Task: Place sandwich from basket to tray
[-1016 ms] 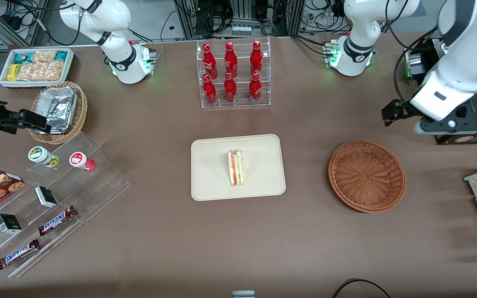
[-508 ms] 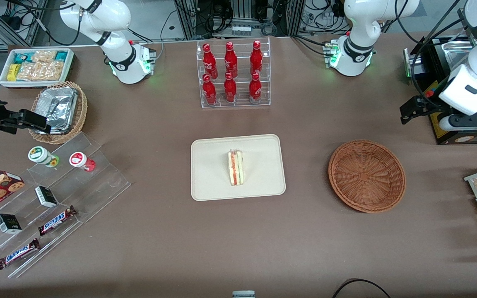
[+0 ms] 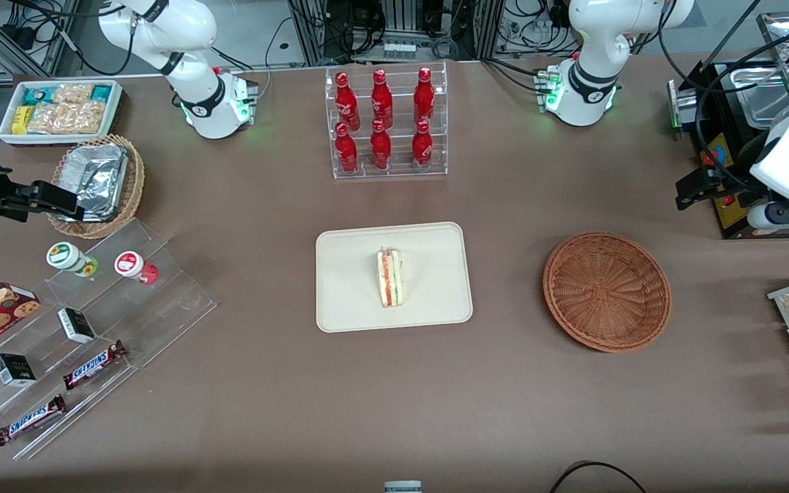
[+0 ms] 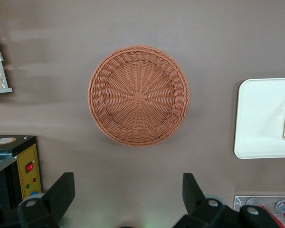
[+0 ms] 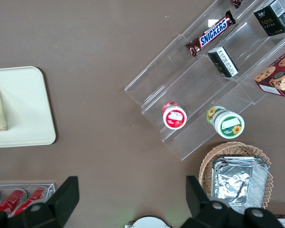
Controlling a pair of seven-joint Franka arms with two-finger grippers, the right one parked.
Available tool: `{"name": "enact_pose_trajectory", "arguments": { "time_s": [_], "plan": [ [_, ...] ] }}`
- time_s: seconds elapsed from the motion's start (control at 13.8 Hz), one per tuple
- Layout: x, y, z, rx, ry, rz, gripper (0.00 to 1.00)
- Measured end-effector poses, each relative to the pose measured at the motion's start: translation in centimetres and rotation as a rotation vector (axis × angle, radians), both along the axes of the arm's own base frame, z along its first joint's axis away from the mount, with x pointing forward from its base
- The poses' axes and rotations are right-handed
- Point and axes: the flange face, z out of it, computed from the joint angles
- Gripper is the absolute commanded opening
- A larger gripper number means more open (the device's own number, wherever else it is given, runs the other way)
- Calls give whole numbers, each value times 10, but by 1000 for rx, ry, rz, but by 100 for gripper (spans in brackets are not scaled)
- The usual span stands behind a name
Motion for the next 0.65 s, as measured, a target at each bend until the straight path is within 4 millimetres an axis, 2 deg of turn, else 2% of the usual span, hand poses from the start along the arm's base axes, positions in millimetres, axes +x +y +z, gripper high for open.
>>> {"name": "enact_pose_trajectory", "arguments": {
  "time_s": [0.51, 0.65],
  "plan": [
    [-2, 6, 0, 2, 20, 10, 100],
    [-3, 14, 0, 3, 31, 24, 100]
  ]
}}
